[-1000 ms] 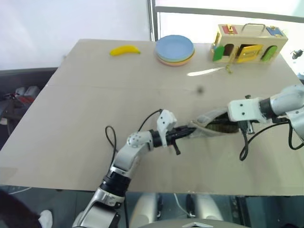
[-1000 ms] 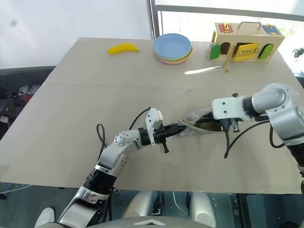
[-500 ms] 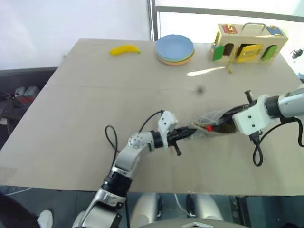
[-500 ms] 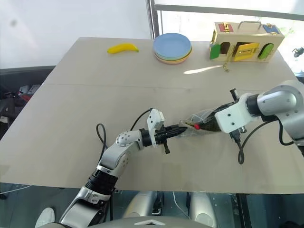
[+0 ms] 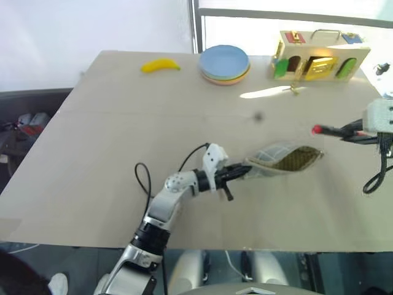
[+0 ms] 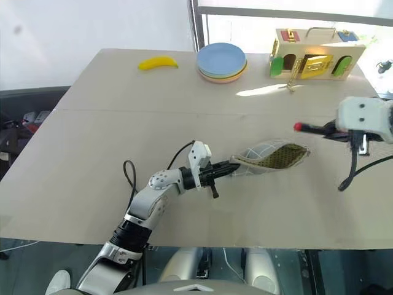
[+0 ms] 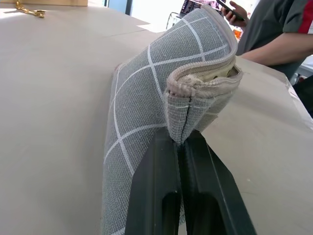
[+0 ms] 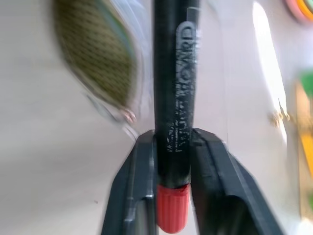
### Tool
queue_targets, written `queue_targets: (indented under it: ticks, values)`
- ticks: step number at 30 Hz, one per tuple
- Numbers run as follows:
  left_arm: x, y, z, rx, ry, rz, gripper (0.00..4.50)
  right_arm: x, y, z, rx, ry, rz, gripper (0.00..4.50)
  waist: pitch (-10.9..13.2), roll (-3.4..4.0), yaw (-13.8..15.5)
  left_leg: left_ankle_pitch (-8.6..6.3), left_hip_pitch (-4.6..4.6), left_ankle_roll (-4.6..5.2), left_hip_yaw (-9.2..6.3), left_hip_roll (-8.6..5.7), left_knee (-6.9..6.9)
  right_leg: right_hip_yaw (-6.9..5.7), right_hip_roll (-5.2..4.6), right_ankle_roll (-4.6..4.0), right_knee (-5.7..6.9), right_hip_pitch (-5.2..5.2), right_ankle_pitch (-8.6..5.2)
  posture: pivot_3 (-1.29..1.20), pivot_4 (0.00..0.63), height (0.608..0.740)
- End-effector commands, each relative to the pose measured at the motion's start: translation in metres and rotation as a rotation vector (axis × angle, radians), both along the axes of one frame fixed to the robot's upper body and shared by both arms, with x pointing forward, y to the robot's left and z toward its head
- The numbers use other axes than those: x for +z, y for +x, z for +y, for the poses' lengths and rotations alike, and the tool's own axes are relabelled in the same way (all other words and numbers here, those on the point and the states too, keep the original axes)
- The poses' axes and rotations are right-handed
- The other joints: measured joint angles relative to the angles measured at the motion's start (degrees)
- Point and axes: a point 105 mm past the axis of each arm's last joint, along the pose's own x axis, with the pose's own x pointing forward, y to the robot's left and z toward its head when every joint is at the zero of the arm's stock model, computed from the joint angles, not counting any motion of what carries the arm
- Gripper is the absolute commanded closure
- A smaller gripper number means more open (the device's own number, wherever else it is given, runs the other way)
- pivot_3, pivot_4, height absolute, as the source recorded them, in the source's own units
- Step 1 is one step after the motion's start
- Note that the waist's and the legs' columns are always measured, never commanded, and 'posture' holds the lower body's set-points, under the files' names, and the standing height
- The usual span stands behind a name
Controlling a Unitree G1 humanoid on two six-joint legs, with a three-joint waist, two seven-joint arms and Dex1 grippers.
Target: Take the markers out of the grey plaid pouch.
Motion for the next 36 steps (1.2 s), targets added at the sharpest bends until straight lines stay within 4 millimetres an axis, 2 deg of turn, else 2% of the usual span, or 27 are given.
queue_targets:
  ticks: [1,4,5,7,9,14,16,19,22,26,28,34,36]
  values:
    - [0.002,0.002,0.007,0.037,-0.003,-0.003,4.5,-0.023,0.004,-0.028,-0.086,-0.035,0.017,1.91,-0.01,0.02,0.23,0.01,0.0,-0.01,0.0,0.0,-0.01,0.0,0.0,-0.14,0.01,0.0,-0.08,0.0,0.15,0.74]
    - [0.002,0.001,0.009,0.041,-0.002,-0.001,4.5,-0.049,0.008,-0.037,-0.13,-0.024,0.049,0.25,-0.03,0.06,0.21,0.02,-0.01,-0.03,0.04,0.0,-0.03,0.0,0.03,0.05,0.01,-0.01,0.03,0.0,0.15,0.74]
    - [0.002,0.001,0.009,0.042,-0.002,0.0,4.5,-0.055,0.009,-0.038,-0.137,-0.02,0.057,0.06,-0.04,0.09,0.08,0.02,-0.01,-0.03,0.08,0.0,-0.03,0.03,0.04,0.05,0.01,-0.02,0.03,0.0,0.15,0.74]
    - [0.001,0.0,0.01,0.043,0.0,0.001,4.5,-0.063,0.01,-0.035,-0.128,-0.011,0.066,0.06,-0.05,0.11,0.13,0.03,0.01,-0.03,0.13,0.0,-0.02,0.08,0.08,0.06,0.01,-0.02,0.03,0.0,0.15,0.74]
    - [0.002,0.0,0.011,0.044,0.002,0.0,4.5,-0.058,0.01,-0.024,-0.108,0.053,0.069,0.06,-0.05,0.15,0.15,0.03,0.02,-0.03,0.13,0.0,-0.02,0.08,0.12,0.06,0.02,-0.02,0.03,0.0,0.15,0.74]
    - [0.001,0.002,0.014,0.052,0.01,-0.001,4.5,-0.022,0.008,0.021,0.016,0.253,0.037,0.06,-0.05,0.15,0.06,0.03,0.07,-0.03,0.13,0.03,-0.01,0.13,0.23,0.06,0.04,0.01,0.03,0.0,0.15,0.74]
    - [0.0,0.002,0.014,0.055,0.012,-0.001,4.5,-0.014,0.0,0.042,0.071,0.352,0.074,0.06,-0.05,0.15,0.24,0.03,0.07,-0.03,0.11,0.04,-0.01,0.12,0.24,0.06,0.05,0.01,0.03,0.0,0.15,0.74]
    - [0.0,0.002,0.013,0.056,0.01,0.0,4.5,-0.014,-0.017,0.06,0.124,0.453,0.171,0.86,-0.04,0.13,0.45,0.02,0.04,-0.01,0.05,0.04,-0.01,0.06,0.19,0.06,0.02,0.03,0.03,0.0,0.15,0.74]
    - [0.001,0.002,0.013,0.056,0.006,0.001,4.5,-0.027,-0.031,0.063,0.128,0.427,0.26,2.33,-0.03,0.11,0.64,-0.01,0.02,0.03,-0.01,0.02,-0.01,-0.01,0.08,0.06,-0.07,0.08,0.03,0.0,0.15,0.74]
    - [0.001,0.002,0.011,0.053,0.005,0.002,4.5,-0.033,-0.034,0.075,0.137,0.449,0.271,4.34,-0.04,0.13,0.25,-0.06,0.0,0.12,0.02,-0.02,0.0,0.0,0.01,0.07,-0.09,0.07,0.03,0.0,0.15,0.74]
    - [0.001,0.002,0.011,0.052,0.004,0.002,4.5,-0.034,-0.033,0.078,0.139,0.463,0.271,4.43,-0.04,0.13,0.3,-0.07,0.02,0.13,0.01,0.0,0.0,0.0,0.03,0.06,-0.07,0.07,0.03,0.0,0.15,0.74]
    - [0.001,0.0,0.008,0.036,0.001,0.003,4.5,-0.048,-0.005,0.085,0.042,0.501,0.2,4.43,-0.04,0.12,0.31,-0.03,0.03,0.07,0.0,-0.02,0.02,-0.01,0.04,0.06,-0.04,0.07,0.03,0.0,0.15,0.74]
    - [0.001,-0.001,0.007,0.03,0.001,0.003,4.5,-0.058,0.003,0.085,0.018,0.458,0.182,4.43,-0.04,0.12,0.42,-0.03,-0.01,0.06,0.01,-0.02,0.02,-0.01,0.04,0.06,-0.04,0.05,0.03,0.0,0.15,0.74]
